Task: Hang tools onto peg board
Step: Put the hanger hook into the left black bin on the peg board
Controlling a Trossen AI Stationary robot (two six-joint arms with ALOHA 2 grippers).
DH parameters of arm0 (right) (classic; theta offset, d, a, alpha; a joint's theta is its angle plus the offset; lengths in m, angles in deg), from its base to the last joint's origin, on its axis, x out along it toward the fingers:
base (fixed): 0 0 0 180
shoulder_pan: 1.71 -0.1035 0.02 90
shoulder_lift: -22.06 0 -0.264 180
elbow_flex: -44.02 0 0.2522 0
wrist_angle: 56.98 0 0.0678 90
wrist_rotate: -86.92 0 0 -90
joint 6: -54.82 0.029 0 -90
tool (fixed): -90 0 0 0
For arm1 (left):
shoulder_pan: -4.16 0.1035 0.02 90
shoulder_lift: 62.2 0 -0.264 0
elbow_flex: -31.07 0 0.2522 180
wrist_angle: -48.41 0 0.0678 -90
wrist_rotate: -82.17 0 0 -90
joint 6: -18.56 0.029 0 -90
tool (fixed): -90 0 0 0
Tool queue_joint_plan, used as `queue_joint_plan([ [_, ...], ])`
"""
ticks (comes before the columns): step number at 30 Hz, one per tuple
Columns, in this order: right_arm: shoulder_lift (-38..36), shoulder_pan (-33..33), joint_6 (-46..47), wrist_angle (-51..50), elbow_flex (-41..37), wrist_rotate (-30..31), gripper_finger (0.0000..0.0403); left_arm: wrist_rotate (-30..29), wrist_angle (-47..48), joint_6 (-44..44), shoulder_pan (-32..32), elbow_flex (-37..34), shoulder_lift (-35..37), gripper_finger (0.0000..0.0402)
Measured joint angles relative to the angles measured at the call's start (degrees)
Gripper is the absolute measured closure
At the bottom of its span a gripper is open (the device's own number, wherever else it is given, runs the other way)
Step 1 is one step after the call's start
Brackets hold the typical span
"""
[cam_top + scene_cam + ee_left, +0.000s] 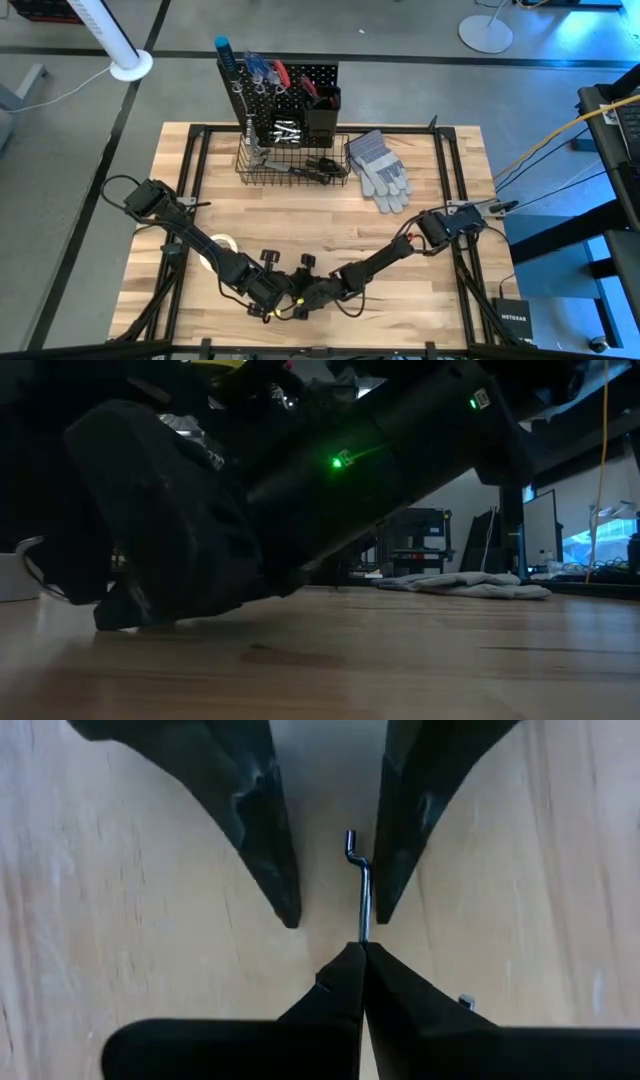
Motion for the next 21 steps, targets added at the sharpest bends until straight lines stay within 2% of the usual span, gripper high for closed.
queue_joint_plan([
  [3, 0.0, 0.0, 0.3, -0.3, 0.0, 0.4, 0.028, 0.0, -0.1, 0.0, 0.0, 0.0, 0.0, 0.0401],
  [9, -0.1, -0.1, -3.5, -0.9, -0.1, -0.1, 0.0384, -1.1, 0.7, 0.3, 0.1, 0.0, 0.0, 0.0401],
  [15, -1.1, -0.1, -4.4, -2.0, -0.1, -0.2, 0.0382, -0.6, 1.7, -2.0, 0.1, 0.5, 0.6, 0.0388],
  [18, -2.4, -0.5, -5.5, -4.1, -0.4, 0.6, 0.0394, -0.1, 7.3, -3.9, 0.7, 2.4, 2.4, 0.0361],
  [21, -4.3, -1.3, -6.6, -5.7, -0.4, 4.6, 0.0391, -0.7, 14.3, -6.3, 0.4, 4.5, 5.9, 0.0337],
])
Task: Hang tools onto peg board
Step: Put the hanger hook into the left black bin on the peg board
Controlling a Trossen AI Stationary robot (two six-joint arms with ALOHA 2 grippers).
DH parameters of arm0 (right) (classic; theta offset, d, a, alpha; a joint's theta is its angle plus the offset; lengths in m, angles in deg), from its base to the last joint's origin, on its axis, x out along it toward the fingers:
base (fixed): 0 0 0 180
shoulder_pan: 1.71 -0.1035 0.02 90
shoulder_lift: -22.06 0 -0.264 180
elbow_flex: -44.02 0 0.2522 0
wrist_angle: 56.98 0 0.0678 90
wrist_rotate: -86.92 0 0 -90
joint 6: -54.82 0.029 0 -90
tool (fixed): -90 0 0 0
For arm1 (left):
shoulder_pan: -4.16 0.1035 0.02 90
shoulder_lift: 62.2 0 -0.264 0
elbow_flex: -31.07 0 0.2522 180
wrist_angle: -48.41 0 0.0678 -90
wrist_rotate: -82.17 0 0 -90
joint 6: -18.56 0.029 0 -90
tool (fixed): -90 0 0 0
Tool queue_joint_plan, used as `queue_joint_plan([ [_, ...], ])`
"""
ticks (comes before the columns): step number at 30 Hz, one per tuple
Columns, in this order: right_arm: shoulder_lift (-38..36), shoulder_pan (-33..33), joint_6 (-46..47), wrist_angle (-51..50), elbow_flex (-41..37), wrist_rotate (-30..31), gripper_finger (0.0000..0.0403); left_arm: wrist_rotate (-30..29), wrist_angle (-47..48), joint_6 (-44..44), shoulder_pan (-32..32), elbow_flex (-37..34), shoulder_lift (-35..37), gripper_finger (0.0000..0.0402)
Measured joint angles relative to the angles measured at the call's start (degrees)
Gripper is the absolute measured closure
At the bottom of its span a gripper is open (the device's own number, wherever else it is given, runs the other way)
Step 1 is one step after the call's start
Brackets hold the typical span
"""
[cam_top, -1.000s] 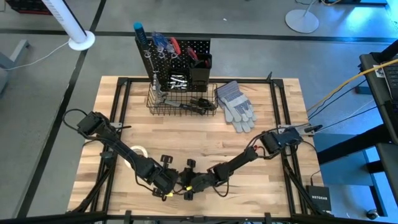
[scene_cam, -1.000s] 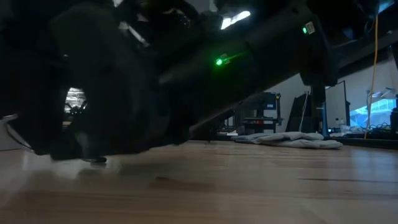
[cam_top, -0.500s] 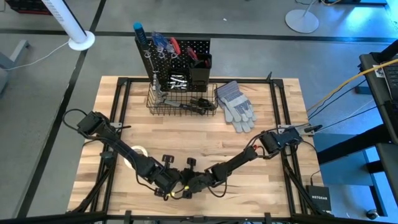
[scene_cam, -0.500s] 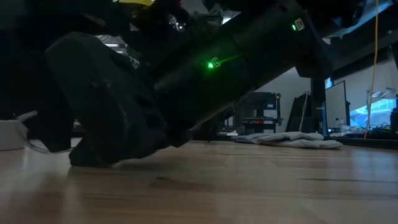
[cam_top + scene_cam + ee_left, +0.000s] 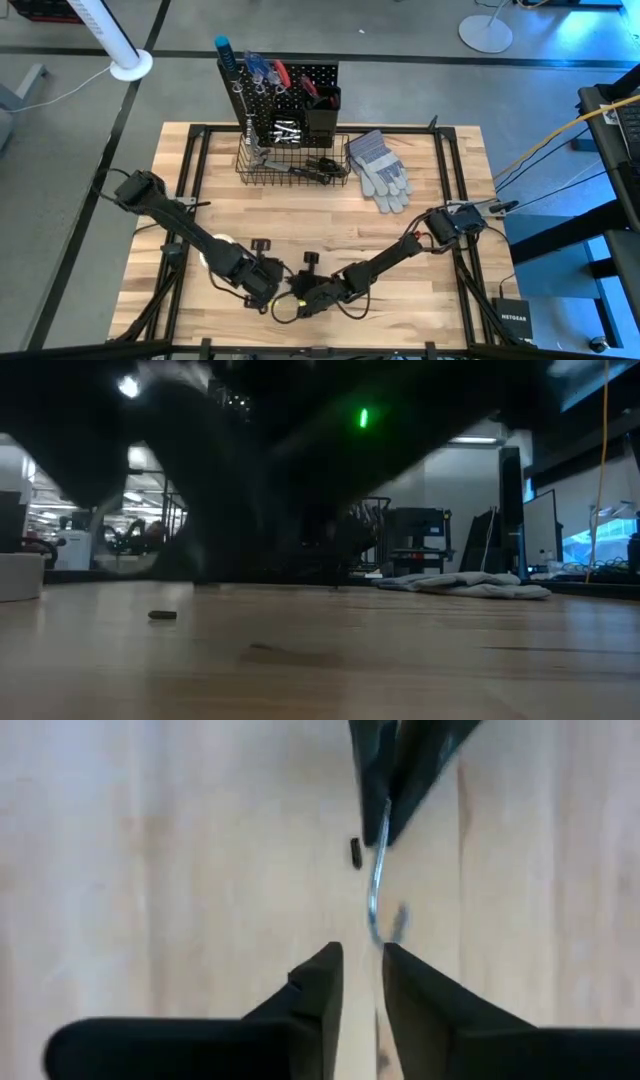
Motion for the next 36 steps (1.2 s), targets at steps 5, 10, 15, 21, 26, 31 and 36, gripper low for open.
queue_joint_plan([
  [5, -4.5, -1.4, -0.6, -3.9, 0.0, 3.4, 0.0395, -12.2, 3.8, -2.0, -5.1, -0.4, 9.0, 0.0321],
  [10, -8.9, -2.7, -0.8, -6.9, 0.0, 6.6, 0.0392, -26.4, 2.0, -6.6, -12.8, -4.0, 17.1, 0.0322],
  [15, -13.0, -2.8, -0.8, -8.3, 0.0, 10.9, 0.0391, -35.6, -3.0, -14.1, -19.3, -12.1, 20.2, 0.0323],
  [21, -17.9, -0.5, -2.2, -7.9, 0.1, 18.0, 0.0389, -36.8, -20.1, -18.2, -22.3, -23.1, 20.0, 0.032],
  [26, -20.9, 3.7, -5.3, -4.9, 0.1, 19.0, 0.0392, -36.6, -31.6, -16.2, -22.7, -29.2, 20.0, 0.032],
  [31, -20.7, 9.1, -10.8, -1.5, 3.7, 18.5, 0.0392, -36.6, -32.7, -15.7, -22.4, -29.9, 20.0, 0.032],
  [36, -19.3, 16.0, -11.1, -1.6, 6.3, 18.7, 0.0391, -36.8, -32.9, -13.8, -20.9, -29.9, 20.0, 0.032],
])
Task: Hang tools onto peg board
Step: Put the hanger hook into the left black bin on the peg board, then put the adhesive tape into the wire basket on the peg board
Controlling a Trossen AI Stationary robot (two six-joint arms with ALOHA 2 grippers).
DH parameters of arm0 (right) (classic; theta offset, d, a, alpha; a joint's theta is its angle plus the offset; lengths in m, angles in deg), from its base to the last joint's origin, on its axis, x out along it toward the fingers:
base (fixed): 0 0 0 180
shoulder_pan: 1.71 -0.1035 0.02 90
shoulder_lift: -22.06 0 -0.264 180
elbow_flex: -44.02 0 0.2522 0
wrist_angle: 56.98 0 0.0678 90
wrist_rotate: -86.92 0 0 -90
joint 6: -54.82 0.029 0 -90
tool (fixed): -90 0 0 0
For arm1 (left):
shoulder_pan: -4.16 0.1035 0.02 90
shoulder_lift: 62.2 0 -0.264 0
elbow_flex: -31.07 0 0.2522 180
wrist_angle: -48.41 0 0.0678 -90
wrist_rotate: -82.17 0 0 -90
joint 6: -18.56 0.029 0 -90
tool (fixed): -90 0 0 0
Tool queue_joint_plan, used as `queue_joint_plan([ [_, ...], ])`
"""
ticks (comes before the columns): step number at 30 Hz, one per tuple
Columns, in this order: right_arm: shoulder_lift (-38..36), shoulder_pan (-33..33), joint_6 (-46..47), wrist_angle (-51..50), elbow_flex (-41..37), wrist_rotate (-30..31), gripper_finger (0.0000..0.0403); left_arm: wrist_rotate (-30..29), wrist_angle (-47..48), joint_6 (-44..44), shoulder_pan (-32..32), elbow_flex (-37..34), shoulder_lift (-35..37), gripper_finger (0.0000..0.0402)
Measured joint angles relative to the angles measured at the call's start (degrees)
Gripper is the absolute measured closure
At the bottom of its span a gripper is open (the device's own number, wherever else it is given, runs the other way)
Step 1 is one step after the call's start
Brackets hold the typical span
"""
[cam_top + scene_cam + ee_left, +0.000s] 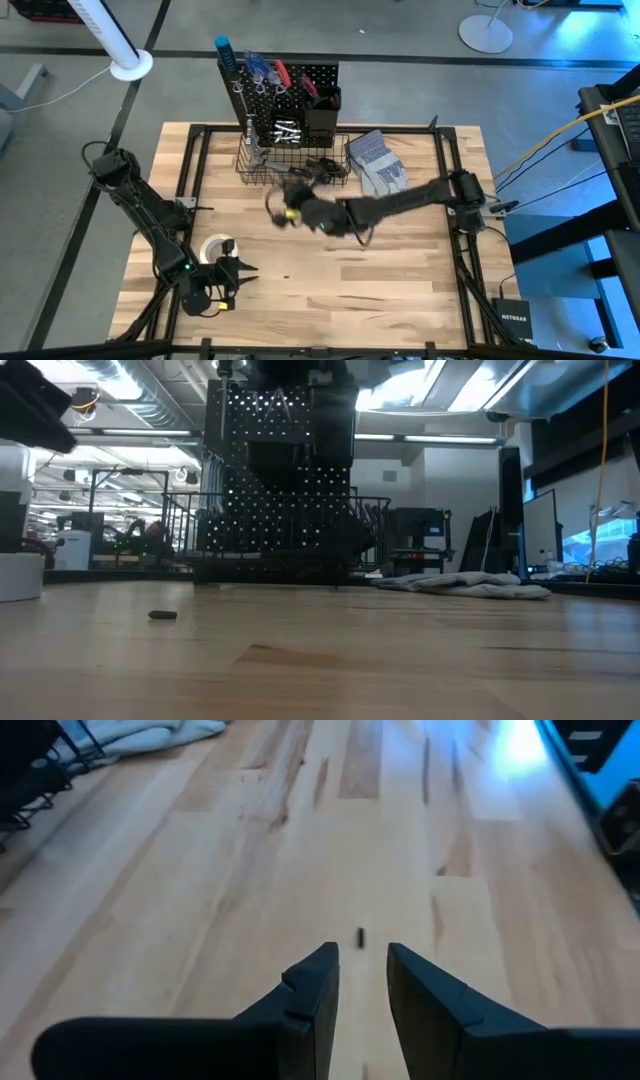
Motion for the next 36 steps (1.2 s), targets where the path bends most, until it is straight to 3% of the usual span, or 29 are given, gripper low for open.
queue_joint_plan([
  [8, 0.3, 8.8, 0.2, 2.1, 0.4, 4.7, 0.0389, -0.1, 0.0, 5.8, 4.6, 0.0, 0.0, 0.032],
  [14, 0.3, 13.7, 0.5, 5.2, 0.4, -2.0, 0.0387, -0.1, 0.1, 9.4, 8.7, 0.0, 0.0, 0.032],
  [21, 0.3, 17.9, 3.9, 5.7, 0.4, -8.0, 0.0359, 0.0, 0.2, 11.4, 10.8, 0.0, 0.0, 0.032],
  [30, 0.1, 17.4, 0.8, 4.6, 0.4, -9.8, 0.0272, 1.0, 0.6, 11.4, 10.7, 0.0, 0.0, 0.032],
  [36, -2.8, 12.1, -4.5, -0.9, 0.3, -9.5, 0.0254, 5.2, 0.6, 11.3, 10.6, 0.0, 0.0, 0.032],
])
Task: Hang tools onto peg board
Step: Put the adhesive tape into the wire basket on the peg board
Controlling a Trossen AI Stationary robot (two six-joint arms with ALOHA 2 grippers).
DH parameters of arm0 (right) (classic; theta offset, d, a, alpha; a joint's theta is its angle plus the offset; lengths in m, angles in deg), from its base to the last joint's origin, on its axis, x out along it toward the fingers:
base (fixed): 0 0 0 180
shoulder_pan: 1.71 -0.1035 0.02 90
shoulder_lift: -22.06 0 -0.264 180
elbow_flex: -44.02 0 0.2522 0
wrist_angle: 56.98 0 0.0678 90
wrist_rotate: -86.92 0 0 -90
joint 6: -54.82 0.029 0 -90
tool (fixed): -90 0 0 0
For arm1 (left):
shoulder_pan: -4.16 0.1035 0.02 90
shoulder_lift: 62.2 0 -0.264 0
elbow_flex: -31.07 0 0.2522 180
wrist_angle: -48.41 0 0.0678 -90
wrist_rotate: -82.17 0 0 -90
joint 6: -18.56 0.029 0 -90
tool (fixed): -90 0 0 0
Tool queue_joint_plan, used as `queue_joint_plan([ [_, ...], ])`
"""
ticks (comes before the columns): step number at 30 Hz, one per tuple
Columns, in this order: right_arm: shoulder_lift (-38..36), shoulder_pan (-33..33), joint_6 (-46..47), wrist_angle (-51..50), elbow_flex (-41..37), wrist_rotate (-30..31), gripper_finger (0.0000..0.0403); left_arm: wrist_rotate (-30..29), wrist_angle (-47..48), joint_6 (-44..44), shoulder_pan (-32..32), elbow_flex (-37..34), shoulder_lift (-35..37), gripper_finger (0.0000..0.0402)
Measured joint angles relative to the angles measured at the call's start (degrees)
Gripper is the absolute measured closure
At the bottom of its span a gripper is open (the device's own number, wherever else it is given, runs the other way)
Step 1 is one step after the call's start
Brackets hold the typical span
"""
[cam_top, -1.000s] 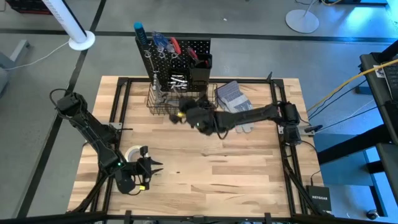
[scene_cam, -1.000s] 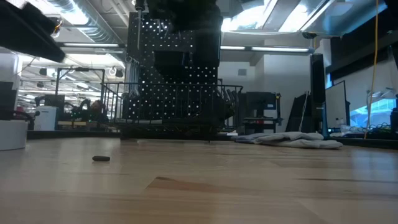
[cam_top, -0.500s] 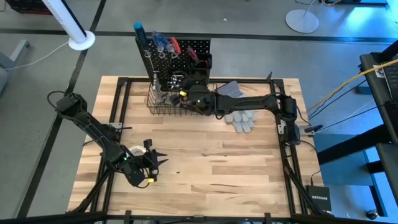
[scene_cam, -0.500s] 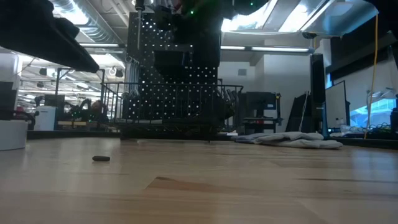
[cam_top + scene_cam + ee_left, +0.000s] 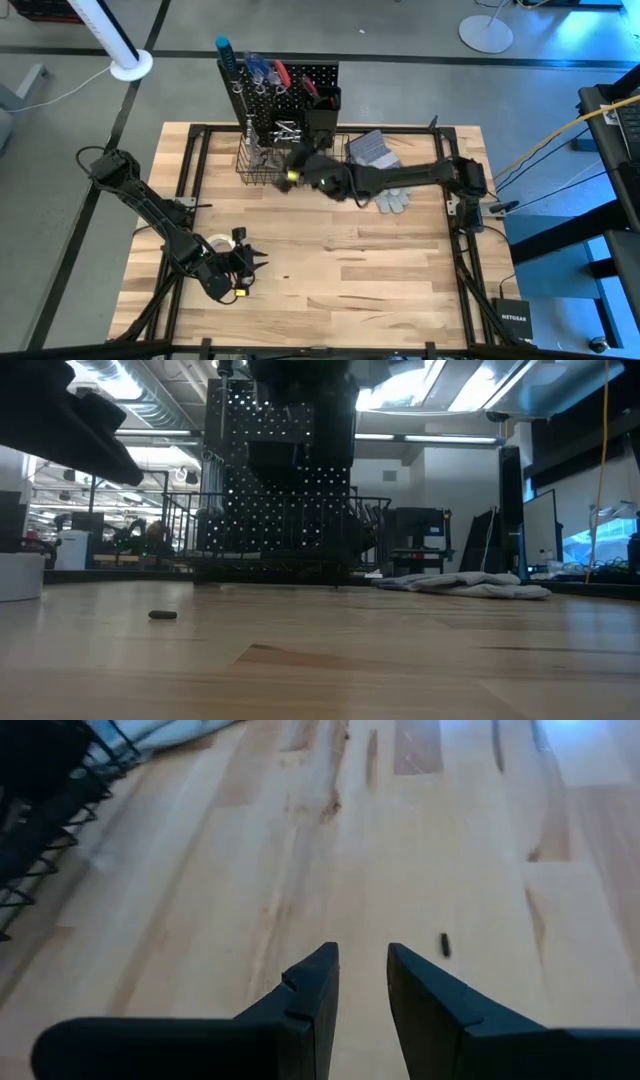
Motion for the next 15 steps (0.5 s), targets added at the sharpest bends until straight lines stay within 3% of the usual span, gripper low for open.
queue_joint_plan([
  [10, -7.2, -13.3, -3.7, -20.4, 0.0, 2.3, 0.0254, 4.1, -0.1, -4.7, 0.8, 0.0, 0.0, 0.0317],
  [15, -8.2, -20.5, 0.9, -35.3, 0.0, 2.3, 0.0253, 5.5, 0.0, -6.3, 2.8, 0.0, 0.0, 0.0275],
])
